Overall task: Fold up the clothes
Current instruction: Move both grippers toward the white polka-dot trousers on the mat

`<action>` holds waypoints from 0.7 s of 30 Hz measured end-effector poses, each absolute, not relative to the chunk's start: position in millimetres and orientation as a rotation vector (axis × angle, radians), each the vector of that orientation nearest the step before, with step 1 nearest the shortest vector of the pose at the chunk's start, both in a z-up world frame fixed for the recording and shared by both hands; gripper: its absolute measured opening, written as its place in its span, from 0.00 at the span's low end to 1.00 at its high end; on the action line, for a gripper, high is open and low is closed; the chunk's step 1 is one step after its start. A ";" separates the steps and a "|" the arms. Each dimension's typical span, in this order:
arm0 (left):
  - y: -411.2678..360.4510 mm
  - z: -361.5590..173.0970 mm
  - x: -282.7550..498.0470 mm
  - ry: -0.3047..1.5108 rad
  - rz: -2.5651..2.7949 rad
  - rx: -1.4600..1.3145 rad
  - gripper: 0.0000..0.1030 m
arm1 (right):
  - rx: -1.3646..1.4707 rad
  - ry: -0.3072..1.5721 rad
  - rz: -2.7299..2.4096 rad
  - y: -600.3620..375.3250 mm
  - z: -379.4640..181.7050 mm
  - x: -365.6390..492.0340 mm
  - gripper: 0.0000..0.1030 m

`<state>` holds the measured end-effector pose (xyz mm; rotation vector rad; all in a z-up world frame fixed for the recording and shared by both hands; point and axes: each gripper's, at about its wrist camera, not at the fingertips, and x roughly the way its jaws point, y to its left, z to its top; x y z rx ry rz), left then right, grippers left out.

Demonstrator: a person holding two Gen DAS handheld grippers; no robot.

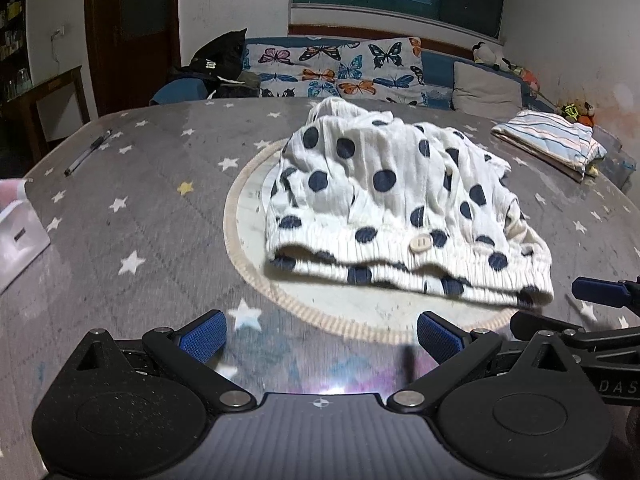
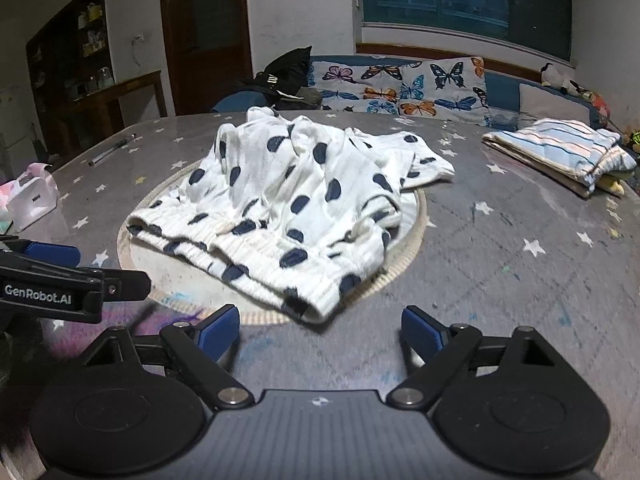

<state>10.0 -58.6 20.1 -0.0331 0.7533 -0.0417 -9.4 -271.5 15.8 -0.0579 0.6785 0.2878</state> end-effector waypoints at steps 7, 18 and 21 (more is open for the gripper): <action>-61.7 25.5 21.8 0.742 -0.047 -0.027 1.00 | -0.066 0.663 0.300 -265.9 20.9 1.3 0.87; -63.5 27.8 31.4 0.739 -0.048 -0.030 1.00 | -0.047 0.674 0.281 -267.9 19.5 10.5 0.87; -63.1 29.1 34.6 0.730 -0.047 -0.024 1.00 | -0.039 0.681 0.279 -269.7 17.7 12.6 0.87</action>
